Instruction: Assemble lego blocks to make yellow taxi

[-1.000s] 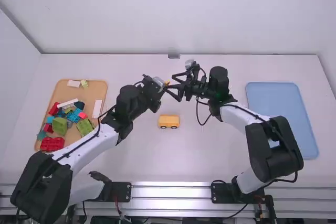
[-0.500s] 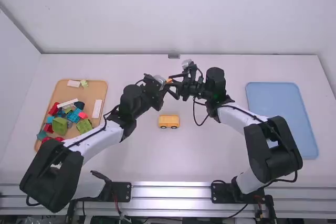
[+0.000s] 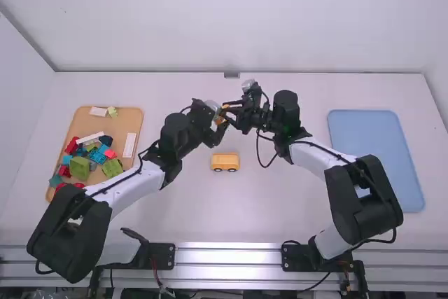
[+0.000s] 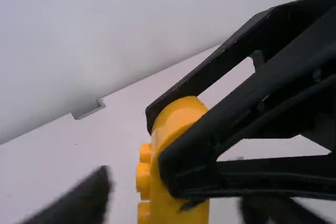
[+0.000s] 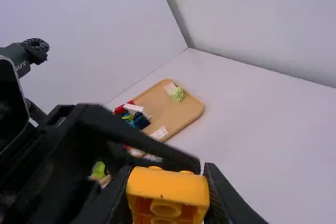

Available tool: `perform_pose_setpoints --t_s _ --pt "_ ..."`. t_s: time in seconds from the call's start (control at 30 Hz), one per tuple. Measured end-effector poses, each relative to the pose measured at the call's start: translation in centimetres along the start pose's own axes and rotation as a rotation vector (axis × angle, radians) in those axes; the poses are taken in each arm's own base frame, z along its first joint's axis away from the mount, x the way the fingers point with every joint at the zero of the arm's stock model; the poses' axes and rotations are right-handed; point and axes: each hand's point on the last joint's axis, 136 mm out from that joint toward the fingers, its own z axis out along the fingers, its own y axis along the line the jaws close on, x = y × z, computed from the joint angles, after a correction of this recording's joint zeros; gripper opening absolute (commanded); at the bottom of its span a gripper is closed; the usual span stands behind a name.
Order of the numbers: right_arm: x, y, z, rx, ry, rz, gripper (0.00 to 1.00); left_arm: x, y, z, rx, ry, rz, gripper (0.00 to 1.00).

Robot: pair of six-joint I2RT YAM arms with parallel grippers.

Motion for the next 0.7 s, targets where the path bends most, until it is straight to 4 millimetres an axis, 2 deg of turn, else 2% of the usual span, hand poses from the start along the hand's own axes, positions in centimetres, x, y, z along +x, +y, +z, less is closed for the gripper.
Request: perform_pose_setpoints --t_s 0.23,0.33,0.4,0.47,0.57,0.63,0.7 --pt "0.3 -0.8 -1.2 -0.02 0.032 -0.048 0.23 1.1 -0.4 -0.1 0.033 0.044 -0.081 0.99" --pt "0.1 -0.9 -2.4 -0.081 0.074 -0.068 0.23 2.5 -1.2 -0.8 0.126 0.107 -0.102 0.99" --pt "-0.3 -0.7 -3.4 -0.139 0.109 -0.091 0.23 2.7 -1.0 -1.5 0.212 0.136 -0.113 0.99" --pt "-0.7 -0.4 -3.9 -0.18 0.124 -0.121 0.23 2.1 -0.6 -2.2 0.287 0.134 -0.118 0.99" --pt "-0.9 1.1 -4.1 -0.264 0.138 -0.187 0.23 -0.4 -0.6 -3.3 0.418 0.073 -0.088 0.99" --pt "-0.8 2.6 -4.0 -0.34 0.135 -0.256 0.23 -2.0 -1.7 -4.1 0.541 0.015 -0.04 0.99" --pt "-0.5 3.7 -3.8 -0.386 0.132 -0.297 0.23 -2.3 -2.7 -4.4 0.625 -0.013 -0.015 0.99"
